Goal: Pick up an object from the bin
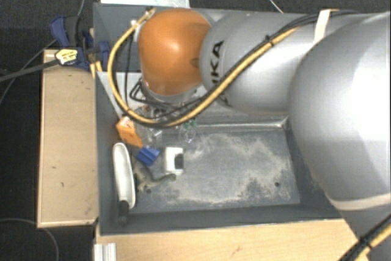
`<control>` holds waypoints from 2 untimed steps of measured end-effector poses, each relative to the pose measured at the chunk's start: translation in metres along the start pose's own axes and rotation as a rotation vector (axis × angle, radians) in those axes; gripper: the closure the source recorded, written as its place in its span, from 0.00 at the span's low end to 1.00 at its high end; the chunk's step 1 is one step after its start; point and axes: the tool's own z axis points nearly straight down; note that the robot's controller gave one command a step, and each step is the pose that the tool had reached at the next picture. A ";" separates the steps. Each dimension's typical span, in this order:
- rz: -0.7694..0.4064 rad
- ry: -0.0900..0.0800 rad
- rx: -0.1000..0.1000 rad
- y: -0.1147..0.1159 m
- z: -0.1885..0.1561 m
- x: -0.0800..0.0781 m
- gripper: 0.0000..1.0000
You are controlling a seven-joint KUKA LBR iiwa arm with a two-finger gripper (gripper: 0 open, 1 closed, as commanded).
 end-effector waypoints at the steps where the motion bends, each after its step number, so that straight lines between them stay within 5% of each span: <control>1: -0.362 -0.004 0.001 0.009 0.042 0.009 1.00; 2: -0.197 -0.008 0.000 0.012 0.005 0.013 1.00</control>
Offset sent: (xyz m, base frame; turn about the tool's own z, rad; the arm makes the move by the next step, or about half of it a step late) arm -0.0191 0.0023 -0.0080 -0.1981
